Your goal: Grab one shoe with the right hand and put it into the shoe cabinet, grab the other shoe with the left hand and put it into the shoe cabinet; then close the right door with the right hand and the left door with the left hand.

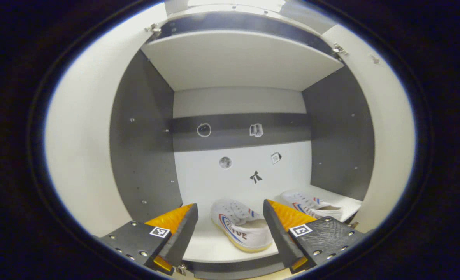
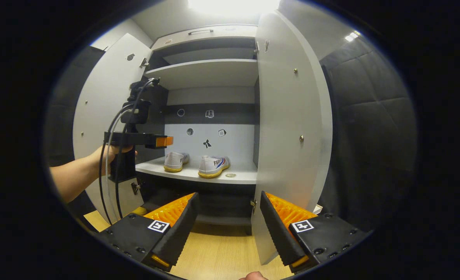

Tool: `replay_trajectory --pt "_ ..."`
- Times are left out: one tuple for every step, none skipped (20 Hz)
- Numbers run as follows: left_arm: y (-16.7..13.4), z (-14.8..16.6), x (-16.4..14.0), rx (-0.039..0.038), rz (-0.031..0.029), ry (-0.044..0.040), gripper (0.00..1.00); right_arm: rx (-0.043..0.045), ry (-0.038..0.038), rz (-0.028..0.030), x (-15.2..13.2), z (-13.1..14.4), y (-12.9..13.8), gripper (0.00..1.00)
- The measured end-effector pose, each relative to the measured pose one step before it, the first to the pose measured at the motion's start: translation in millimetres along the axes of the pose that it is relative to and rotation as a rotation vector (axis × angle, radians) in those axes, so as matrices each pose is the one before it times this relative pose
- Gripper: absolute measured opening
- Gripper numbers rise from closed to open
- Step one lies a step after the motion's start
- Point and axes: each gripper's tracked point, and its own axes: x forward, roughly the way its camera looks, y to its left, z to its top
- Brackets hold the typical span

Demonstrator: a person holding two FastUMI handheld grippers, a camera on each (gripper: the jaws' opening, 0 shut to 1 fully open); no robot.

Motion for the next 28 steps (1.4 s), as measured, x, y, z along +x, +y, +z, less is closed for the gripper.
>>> replay_trajectory --pt "-3.85 7.86 -16.51 -0.00633 -0.00707 -0.01334 0.95 -0.00052 -0.00770 0.00510 -2.07 4.45 0.69 0.97" --pt "-3.33 6.33 -16.82 -0.00222 -0.00757 -0.01020 0.95 -0.00021 -0.01051 0.00219 -1.91 4.67 -0.18 0.97" --pt "-3.12 5.28 -15.97 0.00167 -0.00478 -0.00832 0.95 0.00087 -0.01144 0.00160 -2.25 5.07 0.03 0.98" --pt "-3.28 3.05 -14.99 0.00257 -0.00363 -0.00619 0.95 0.00068 -0.01020 0.00324 -1.59 4.38 0.14 0.98" --pt "-2.90 1.62 -14.42 0.00354 -0.00228 -0.00331 0.95 0.00133 -0.01044 0.00202 -2.81 4.16 -0.72 0.98" --pt "-2.80 0.77 -16.84 0.00191 0.00269 -0.00215 0.95 0.00169 -0.01008 0.00373 -3.03 3.89 -0.03 0.96" --pt "-2.64 0.36 -13.86 0.00107 0.00359 -0.00045 0.95 0.00091 -0.01006 0.00589 -3.48 3.66 -0.10 0.97" --pt "-2.20 0.09 -19.47 -0.00428 0.01040 -0.00198 0.94 -0.00169 -0.00965 0.00927 -2.90 3.93 0.33 0.96" --pt "-3.82 -0.35 -14.96 -0.00564 0.00304 0.00017 0.95 -0.00502 -0.00813 0.01174 -4.04 3.45 0.48 0.98" --pt "-4.08 -1.88 -18.24 -0.00458 0.00493 0.00218 0.95 -0.00403 -0.00781 0.01528 -3.79 2.80 0.86 0.98" --pt "-1.34 -1.50 -16.33 -0.00480 0.00839 0.00662 0.95 -0.00258 -0.00513 0.02002 -4.47 2.28 2.26 0.98" --pt "-0.76 -2.49 -16.68 -0.00569 0.01064 0.00545 0.94 -0.00267 -0.00434 0.02215 -5.44 1.57 2.31 0.98" --pt "1.14 -3.90 -12.50 -0.01054 0.01162 0.00676 0.95 -0.00196 -0.00348 0.01490 -5.24 1.86 0.69 0.98" --pt "1.96 -3.50 -13.56 -0.00865 0.00796 0.00530 0.95 -0.00018 0.00009 0.00663 -5.36 1.17 -1.35 0.98" --pt "3.63 -2.25 -12.42 -0.00534 0.01175 0.00699 0.94 0.00596 0.00576 0.00012 -5.69 1.37 -1.93 0.98" --pt "6.44 -1.90 -11.44 -0.00547 0.01093 0.00126 0.95 0.01299 0.00313 -0.00661 -6.28 2.33 -2.71 0.98" --pt "4.26 0.72 -7.72 -0.00415 0.00151 -0.00357 0.95 0.01714 -0.00428 -0.01307 -6.17 4.29 -5.06 0.98" --pt "4.04 0.18 -8.22 -0.00303 -0.00088 -0.00626 0.95 0.01523 -0.00326 -0.02003 -4.64 4.34 -5.89 0.98" --pt "3.98 1.74 -4.18 0.00057 -0.00352 -0.00518 0.95 0.01187 0.00035 -0.03068 -3.78 4.04 -8.41 0.98" --pt "4.62 -1.62 -5.66 0.00299 -0.00075 0.00850 0.95 0.00954 0.00984 -0.02860 -3.71 2.00 -9.65 0.98" --pt "4.64 0.78 -5.80 0.00157 -0.00285 0.00365 0.94 0.01198 0.01041 -0.01361 -3.84 2.52 -6.79 0.96" --pt "5.13 1.80 -5.95 -0.00201 0.00356 -0.00533 0.95 0.01013 0.00606 -0.01479 -2.12 3.64 -7.20 0.96" --pt "5.17 1.41 -4.99 -0.00496 0.00531 -0.00576 0.95 0.00062 0.00624 -0.02807 -0.68 2.48 -11.88 0.96" --pt "2.67 -1.19 -5.64 -0.00828 0.00119 -0.00058 0.95 -0.00742 0.00160 -0.03993 -0.34 1.61 -15.23 0.98" --pt "1.15 -0.32 -3.82 -0.00683 -0.00378 -0.00057 0.95 -0.00965 -0.00623 -0.04101 0.59 3.47 -15.55 0.98" --pt "1.50 -0.04 -1.98 -0.00159 -0.00234 -0.00140 0.95 -0.00857 -0.00964 -0.03779 1.35 3.86 -12.51 0.98" --pt "0.62 -0.92 -1.21 0.00080 -0.00403 0.00463 0.95 -0.00811 -0.00210 -0.03487 2.84 3.24 -12.41 0.98" --pt "-1.26 -1.78 -2.80 -0.00307 -0.00975 0.01062 0.95 -0.00824 -0.00228 -0.03928 3.53 2.07 -13.70 0.98"
